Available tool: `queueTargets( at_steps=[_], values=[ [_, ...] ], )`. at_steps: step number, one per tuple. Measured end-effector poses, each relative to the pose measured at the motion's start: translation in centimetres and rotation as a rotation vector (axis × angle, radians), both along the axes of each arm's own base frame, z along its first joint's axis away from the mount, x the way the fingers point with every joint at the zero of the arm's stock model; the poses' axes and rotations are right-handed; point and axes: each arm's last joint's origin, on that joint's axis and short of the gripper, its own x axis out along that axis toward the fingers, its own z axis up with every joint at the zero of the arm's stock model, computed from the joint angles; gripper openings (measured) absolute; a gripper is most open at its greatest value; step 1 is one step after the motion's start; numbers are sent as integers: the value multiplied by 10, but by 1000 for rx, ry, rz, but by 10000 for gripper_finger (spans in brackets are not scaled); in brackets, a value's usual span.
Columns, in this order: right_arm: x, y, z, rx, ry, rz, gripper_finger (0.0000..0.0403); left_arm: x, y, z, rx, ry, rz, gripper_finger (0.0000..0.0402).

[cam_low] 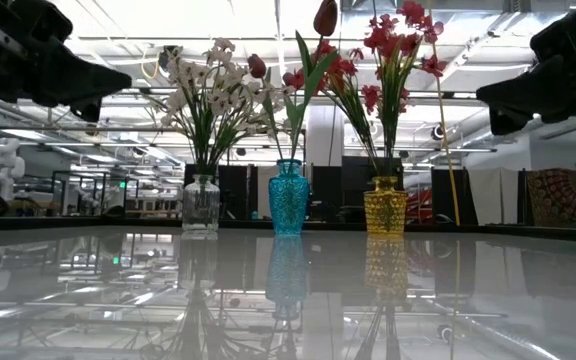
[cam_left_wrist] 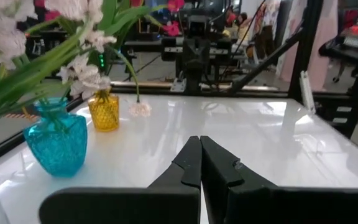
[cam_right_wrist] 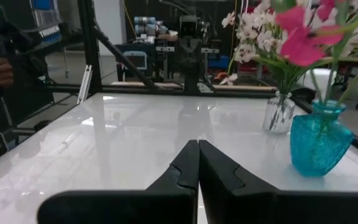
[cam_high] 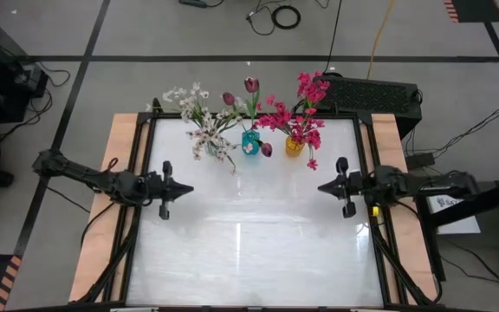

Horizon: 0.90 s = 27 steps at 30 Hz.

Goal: Sort flowers into vase by color
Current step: Return to Home Position

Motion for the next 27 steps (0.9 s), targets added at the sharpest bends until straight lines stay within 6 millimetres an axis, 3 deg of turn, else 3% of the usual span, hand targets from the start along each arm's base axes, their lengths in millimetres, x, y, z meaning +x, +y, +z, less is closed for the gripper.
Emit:
queueTargets(
  at_steps=[15, 27],
  values=[
    [-7, -1, 3, -5, -50, -19, 0, -18, 4, 5, -23, -80, -20, 0],
    [-7, 0, 3, -8, -52, 5, 0, -18, 5, 4, 32, -73, -13, 0]
  ],
)
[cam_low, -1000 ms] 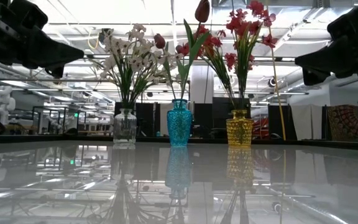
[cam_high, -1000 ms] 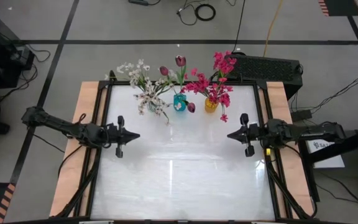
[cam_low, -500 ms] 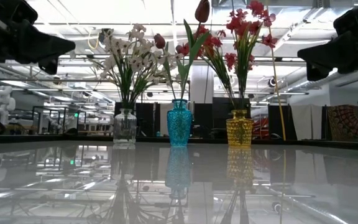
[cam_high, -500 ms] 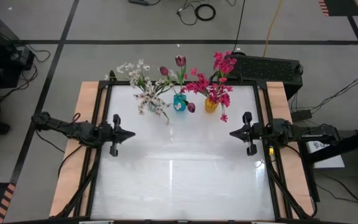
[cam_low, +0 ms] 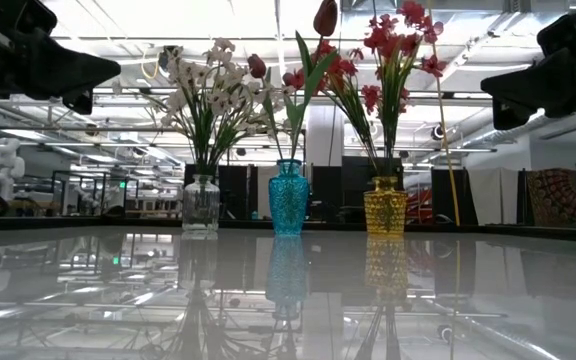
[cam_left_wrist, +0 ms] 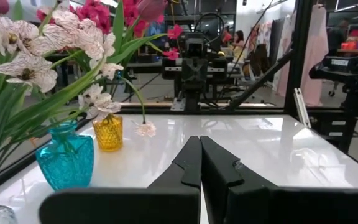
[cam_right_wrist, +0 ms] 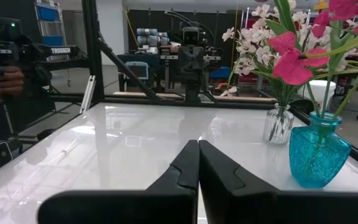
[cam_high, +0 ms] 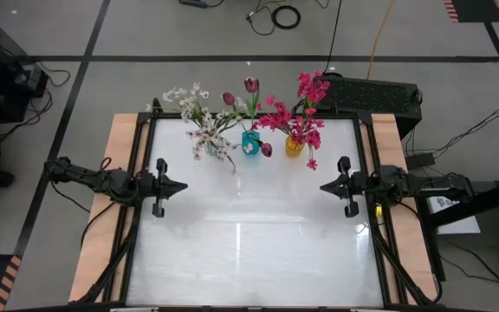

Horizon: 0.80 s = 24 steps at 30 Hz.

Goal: Sort flowers into vase by color
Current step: Return to Home Position

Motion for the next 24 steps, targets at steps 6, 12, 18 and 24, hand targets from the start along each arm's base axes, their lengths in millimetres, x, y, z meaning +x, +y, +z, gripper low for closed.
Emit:
queueTargets(
  at_steps=[6, 12, 18, 24],
  values=[
    [0, 0, 0, 0, 0, 0, 0, 0, 0, 0, 8, 2, 13, 0],
    [0, 0, 0, -47, -3, -3, 0, 0, 3, 0, 15, 2, 66, 0],
    [0, -2, 0, -53, -3, -24, 0, 1, 8, 0, 4, 1, 119, 0],
    [0, -2, 0, -39, -5, -3, 0, 1, 8, 0, -4, 0, 110, 0]
  ],
)
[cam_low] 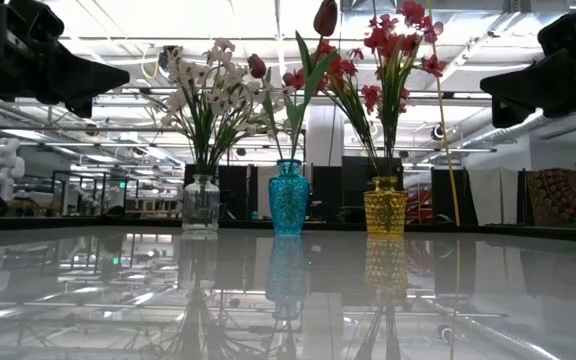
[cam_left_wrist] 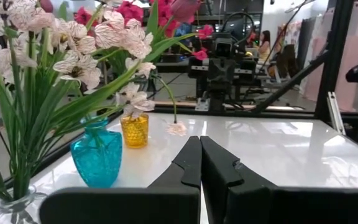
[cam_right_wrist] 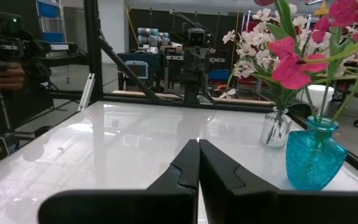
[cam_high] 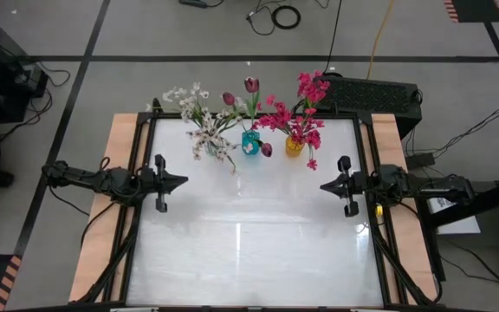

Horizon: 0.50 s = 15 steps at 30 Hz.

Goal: Sort flowers into vase by color
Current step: Return to Home Position

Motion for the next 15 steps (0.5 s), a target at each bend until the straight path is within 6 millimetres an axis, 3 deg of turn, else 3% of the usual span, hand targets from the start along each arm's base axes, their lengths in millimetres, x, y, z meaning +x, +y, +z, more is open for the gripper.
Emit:
queueTargets(
  at_steps=[15],
  values=[
    [0, -1, -1, 91, 8, -24, 0, 0, 0, 0, 8, 2, -15, 0]
  ],
)
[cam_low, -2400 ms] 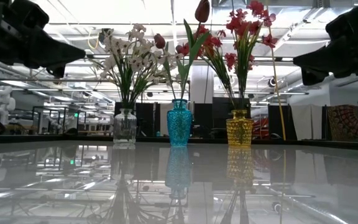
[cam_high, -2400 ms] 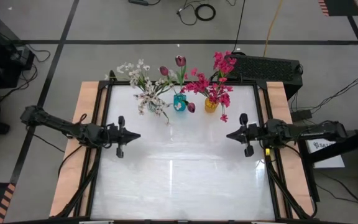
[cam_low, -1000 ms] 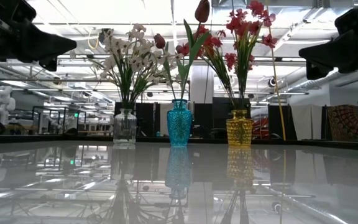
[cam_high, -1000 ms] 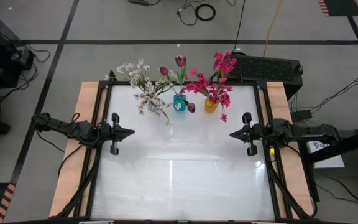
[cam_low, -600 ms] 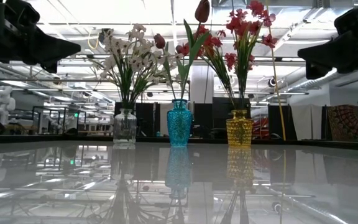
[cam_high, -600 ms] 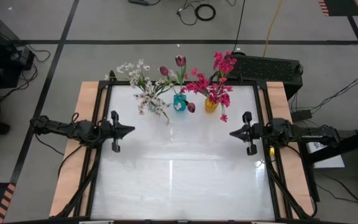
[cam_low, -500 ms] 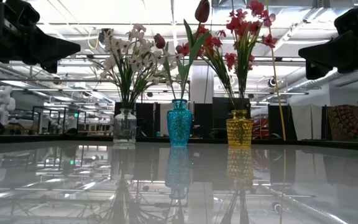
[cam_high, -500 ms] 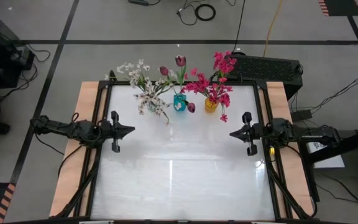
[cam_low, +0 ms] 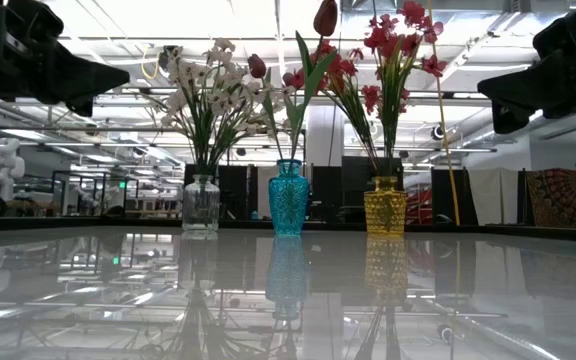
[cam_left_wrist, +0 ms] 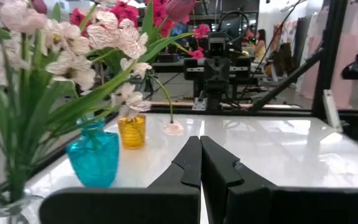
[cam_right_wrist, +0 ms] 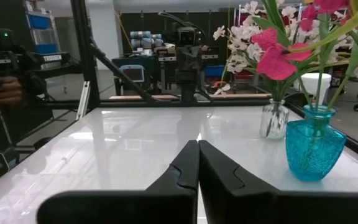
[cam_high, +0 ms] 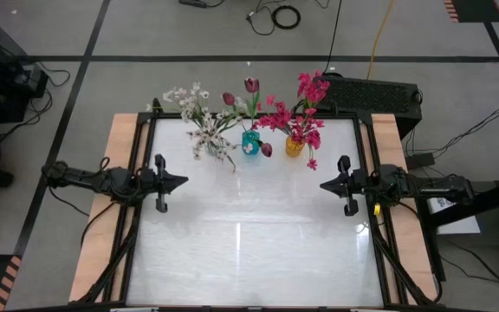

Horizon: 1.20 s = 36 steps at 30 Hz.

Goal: Sort flowers into vase by color
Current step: Return to Home Position

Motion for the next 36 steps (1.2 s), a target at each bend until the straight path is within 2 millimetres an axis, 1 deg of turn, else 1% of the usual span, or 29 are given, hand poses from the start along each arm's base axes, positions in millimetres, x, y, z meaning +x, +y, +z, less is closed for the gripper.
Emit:
queueTargets(
  at_steps=[5, 18, 23, 36],
  values=[
    [0, 0, 0, -3, 0, 1, 0, 1, 5, 0, 23, 3, 54, 0],
    [0, 0, 0, -33, -1, 1, 0, 2, 15, -2, 10, 23, 20, 0],
    [0, 0, 0, -33, 5, 1, 0, 2, 14, -4, -16, 33, -28, 0],
    [1, 0, -1, -26, 11, -2, 0, 2, 15, -4, -8, 36, -15, 0]
  ],
)
